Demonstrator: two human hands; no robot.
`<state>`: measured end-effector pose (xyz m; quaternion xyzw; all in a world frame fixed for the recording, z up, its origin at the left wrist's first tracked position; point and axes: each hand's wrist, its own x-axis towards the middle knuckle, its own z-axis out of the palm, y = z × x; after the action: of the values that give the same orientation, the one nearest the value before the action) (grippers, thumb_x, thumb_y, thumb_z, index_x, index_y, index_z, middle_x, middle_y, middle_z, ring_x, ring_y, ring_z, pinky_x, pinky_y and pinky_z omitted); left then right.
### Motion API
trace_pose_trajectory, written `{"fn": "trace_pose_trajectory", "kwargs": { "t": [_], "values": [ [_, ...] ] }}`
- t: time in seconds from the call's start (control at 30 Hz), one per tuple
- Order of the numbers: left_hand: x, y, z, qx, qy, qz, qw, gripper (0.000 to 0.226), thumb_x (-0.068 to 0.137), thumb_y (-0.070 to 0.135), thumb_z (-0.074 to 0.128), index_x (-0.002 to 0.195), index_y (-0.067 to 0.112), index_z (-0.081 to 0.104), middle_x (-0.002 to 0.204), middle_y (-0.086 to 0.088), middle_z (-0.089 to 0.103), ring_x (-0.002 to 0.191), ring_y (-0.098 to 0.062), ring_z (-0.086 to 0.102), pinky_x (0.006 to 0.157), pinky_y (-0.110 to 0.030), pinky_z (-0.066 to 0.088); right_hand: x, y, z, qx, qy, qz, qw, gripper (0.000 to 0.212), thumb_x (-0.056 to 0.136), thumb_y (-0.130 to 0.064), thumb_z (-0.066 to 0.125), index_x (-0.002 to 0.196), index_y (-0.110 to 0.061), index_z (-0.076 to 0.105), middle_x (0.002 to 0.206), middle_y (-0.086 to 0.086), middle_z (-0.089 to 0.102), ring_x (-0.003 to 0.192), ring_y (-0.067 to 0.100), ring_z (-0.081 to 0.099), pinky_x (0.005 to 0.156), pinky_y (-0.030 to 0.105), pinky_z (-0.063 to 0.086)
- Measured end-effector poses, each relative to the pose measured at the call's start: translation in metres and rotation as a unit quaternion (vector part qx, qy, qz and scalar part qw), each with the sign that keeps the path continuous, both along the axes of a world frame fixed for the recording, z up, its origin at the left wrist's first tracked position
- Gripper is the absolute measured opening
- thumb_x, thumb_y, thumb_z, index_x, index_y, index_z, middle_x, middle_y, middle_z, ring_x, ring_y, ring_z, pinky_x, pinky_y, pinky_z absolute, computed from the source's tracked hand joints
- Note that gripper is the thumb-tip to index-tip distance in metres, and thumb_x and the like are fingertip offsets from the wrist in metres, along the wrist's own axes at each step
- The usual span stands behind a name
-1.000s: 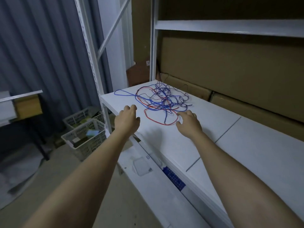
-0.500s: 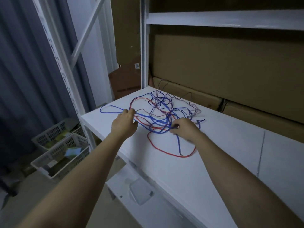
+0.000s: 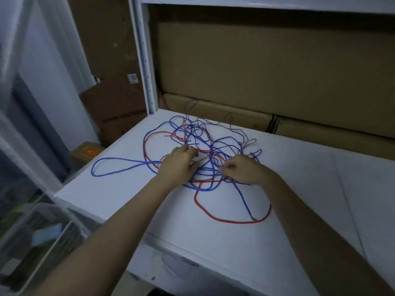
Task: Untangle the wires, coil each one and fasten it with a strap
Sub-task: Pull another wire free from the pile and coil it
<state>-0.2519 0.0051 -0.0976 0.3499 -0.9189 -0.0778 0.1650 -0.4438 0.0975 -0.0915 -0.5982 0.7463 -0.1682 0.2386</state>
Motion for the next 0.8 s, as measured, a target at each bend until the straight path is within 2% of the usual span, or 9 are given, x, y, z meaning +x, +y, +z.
{"fn": "trace_pose_trajectory", "kwargs": {
  "t": [0.1, 0.17, 0.27, 0.33, 0.43, 0.53, 0.63, 0.73, 0.8],
  "values": [
    [-0.011, -0.004, -0.009, -0.017, -0.004, -0.076, 0.997, 0.032, 0.095, 0.027, 0.054, 0.123, 0.013, 0.057, 0.118, -0.008, 0.058, 0.106, -0.025, 0.052, 0.079, -0.031, 0.043, 0.001, 0.023, -0.008, 0.008, 0.039, -0.071, 0.997, 0.019, 0.088, -0.029, 0.066, 0.087, -0.01, 0.068, 0.078, 0.003, 0.061, 0.076, 0.018, 0.058, 0.071, 0.029, 0.044],
    [-0.011, -0.006, -0.014, -0.013, -0.019, -0.114, 0.993, 0.03, 0.095, 0.028, 0.053, 0.119, 0.012, 0.057, 0.112, -0.009, 0.059, 0.102, -0.026, 0.052, 0.078, -0.033, 0.044, 0.007, 0.034, -0.014, 0.016, 0.054, -0.107, 0.993, 0.021, 0.085, -0.029, 0.071, 0.095, -0.011, 0.067, 0.083, -0.001, 0.059, 0.08, 0.016, 0.056, 0.067, 0.023, 0.042],
    [-0.003, -0.012, -0.022, 0.002, -0.032, -0.151, 0.988, 0.028, 0.095, 0.028, 0.052, 0.117, 0.011, 0.058, 0.106, -0.009, 0.058, 0.098, -0.027, 0.053, 0.077, -0.035, 0.044, 0.02, 0.039, -0.02, 0.019, 0.062, -0.151, 0.986, 0.013, 0.087, -0.025, 0.068, 0.084, -0.015, 0.06, 0.088, 0.003, 0.059, 0.081, 0.016, 0.055, 0.065, 0.023, 0.039],
    [0.004, -0.015, -0.025, 0.02, -0.015, -0.171, 0.985, 0.027, 0.094, 0.025, 0.053, 0.117, 0.012, 0.059, 0.107, -0.009, 0.059, 0.098, -0.027, 0.054, 0.077, -0.033, 0.043, 0.027, 0.038, -0.019, 0.012, 0.051, -0.184, 0.981, 0.016, 0.088, -0.024, 0.066, 0.078, -0.019, 0.055, 0.084, 0.0, 0.057, 0.08, 0.016, 0.055, 0.063, 0.022, 0.04],
    [0.014, -0.019, -0.025, 0.036, 0.016, -0.194, 0.98, 0.025, 0.094, 0.024, 0.054, 0.116, 0.013, 0.06, 0.106, -0.006, 0.06, 0.097, -0.024, 0.054, 0.078, -0.032, 0.044, 0.04, 0.039, -0.016, -0.036, -0.033, -0.259, 0.965, 0.011, 0.087, -0.021, 0.069, 0.088, -0.012, 0.062, 0.081, -0.001, 0.061, 0.069, 0.013, 0.063, 0.063, 0.024, 0.053],
    [0.022, -0.018, -0.021, 0.055, 0.061, -0.217, 0.973, 0.02, 0.096, 0.027, 0.054, 0.109, 0.014, 0.063, 0.099, -0.003, 0.061, 0.088, -0.019, 0.054, 0.072, -0.029, 0.044, 0.057, 0.038, -0.014, -0.104, -0.136, -0.314, 0.934, 0.009, 0.086, -0.014, 0.07, 0.083, -0.008, 0.064, 0.07, 0.003, 0.064, 0.055, 0.008, 0.064, 0.053, 0.018, 0.052],
    [0.026, -0.01, -0.015, 0.088, 0.106, -0.233, 0.963, 0.019, 0.096, 0.03, 0.055, 0.097, 0.014, 0.065, 0.085, 0.002, 0.058, 0.078, -0.015, 0.053, 0.064, -0.025, 0.038, 0.074, 0.034, -0.009, -0.182, -0.248, -0.355, 0.883, 0.005, 0.085, -0.006, 0.07, 0.085, -0.002, 0.067, 0.069, 0.009, 0.066, 0.054, 0.012, 0.065, 0.052, 0.017, 0.053],
    [0.028, -0.003, -0.007, 0.178, 0.064, -0.217, 0.958, 0.029, 0.09, 0.049, 0.057, 0.093, 0.021, 0.065, 0.081, 0.011, 0.058, 0.077, -0.009, 0.056, 0.059, -0.023, 0.04, 0.087, 0.028, -0.005, -0.208, -0.314, -0.365, 0.852, 0.017, 0.083, -0.003, 0.07, 0.098, -0.005, 0.064, 0.074, 0.012, 0.067, 0.056, 0.013, 0.066, 0.054, 0.02, 0.054],
    [0.028, 0.001, -0.003, 0.224, 0.015, -0.217, 0.95, 0.029, 0.086, 0.051, 0.062, 0.091, 0.023, 0.067, 0.084, 0.01, 0.064, 0.078, -0.008, 0.06, 0.063, -0.028, 0.046, 0.093, 0.023, -0.002, -0.224, -0.326, -0.359, 0.845, 0.018, 0.082, -0.001, 0.071, 0.095, -0.011, 0.063, 0.069, 0.008, 0.067, 0.056, 0.015, 0.067, 0.054, 0.021, 0.055]
  ]
}}
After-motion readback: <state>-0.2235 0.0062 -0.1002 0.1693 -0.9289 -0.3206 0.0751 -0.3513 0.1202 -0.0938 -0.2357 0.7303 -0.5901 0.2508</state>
